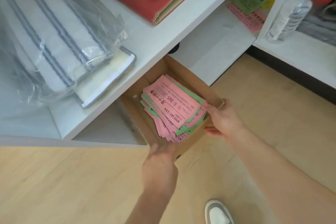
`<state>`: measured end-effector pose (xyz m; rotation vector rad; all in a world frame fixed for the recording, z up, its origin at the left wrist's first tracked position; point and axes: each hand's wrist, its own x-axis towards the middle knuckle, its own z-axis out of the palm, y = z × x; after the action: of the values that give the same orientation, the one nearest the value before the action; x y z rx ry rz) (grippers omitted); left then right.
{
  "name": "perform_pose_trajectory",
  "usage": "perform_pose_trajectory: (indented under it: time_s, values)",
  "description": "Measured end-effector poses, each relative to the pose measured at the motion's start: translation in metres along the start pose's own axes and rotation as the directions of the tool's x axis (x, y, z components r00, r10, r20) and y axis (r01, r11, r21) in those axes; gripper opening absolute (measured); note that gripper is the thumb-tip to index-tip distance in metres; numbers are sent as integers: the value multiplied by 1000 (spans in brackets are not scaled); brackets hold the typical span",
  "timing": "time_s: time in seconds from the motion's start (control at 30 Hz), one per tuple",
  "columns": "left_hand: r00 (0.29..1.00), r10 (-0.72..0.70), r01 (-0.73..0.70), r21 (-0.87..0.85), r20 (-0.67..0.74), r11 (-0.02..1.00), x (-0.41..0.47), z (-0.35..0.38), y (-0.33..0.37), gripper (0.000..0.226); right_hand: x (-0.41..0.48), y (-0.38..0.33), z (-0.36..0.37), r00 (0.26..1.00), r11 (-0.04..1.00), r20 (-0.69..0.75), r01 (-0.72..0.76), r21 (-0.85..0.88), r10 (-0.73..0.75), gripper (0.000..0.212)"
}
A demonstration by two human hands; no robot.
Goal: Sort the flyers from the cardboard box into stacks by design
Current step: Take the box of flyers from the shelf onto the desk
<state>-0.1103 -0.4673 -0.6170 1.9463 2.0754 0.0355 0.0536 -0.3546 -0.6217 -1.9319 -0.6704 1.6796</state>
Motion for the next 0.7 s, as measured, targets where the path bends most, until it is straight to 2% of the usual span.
perform_pose_trajectory:
  time_s: [0.07,0.1,0.17,0.23,0.27,0.3,0.33,0.37,0.4,0.43,0.5,0.57,0.6,0.7]
  values:
    - [996,90,-92,-163,-19,982,-27,9,9,35,-12,17,-23,997,1000,-79,0,-10,-1,28]
    - [997,68,-78,-302,-45,950,-40,6,16,36,-22,23,-37,996,1000,-89,-12,1,12,25]
    - [984,-171,115,-584,-43,804,-65,-10,32,50,-50,32,-69,993,999,-112,-37,33,41,25]
    - [888,-429,411,-704,166,579,-84,-37,52,71,-84,36,-101,985,994,-158,-57,93,71,24]
    - [821,-485,529,-719,301,450,-90,-57,66,76,-103,35,-117,979,990,-185,-64,124,87,22]
    - [765,-482,606,-733,428,310,-94,-77,82,73,-125,30,-133,973,986,-209,-68,154,100,21]
    - [726,-419,658,-729,546,189,-99,-97,100,64,-149,24,-149,967,982,-230,-65,175,105,20]
    - [708,-334,691,-707,622,150,-105,-116,118,53,-176,15,-163,963,980,-250,-55,192,103,21]
    - [730,-267,682,-695,629,229,-112,-134,135,44,-205,4,-178,956,978,-275,-43,202,99,20]
    - [770,-225,634,-682,597,364,-119,-150,152,36,-234,-8,-193,950,977,-297,-35,208,97,20]
    - [827,-204,540,-637,524,551,-134,-186,178,31,-290,-32,-221,943,981,-317,-42,188,101,17]
    - [843,-175,499,-619,508,607,-143,-229,199,40,-348,-63,-251,948,995,-313,-33,97,62,12]
    - [843,-156,492,-622,514,610,-149,-255,208,43,-376,-80,-266,948,1000,-318,-22,-1,20,7]
    - [885,-71,415,-710,460,569,-169,-333,232,47,-457,-139,-310,940,920,-290,55,-388,-178,31]
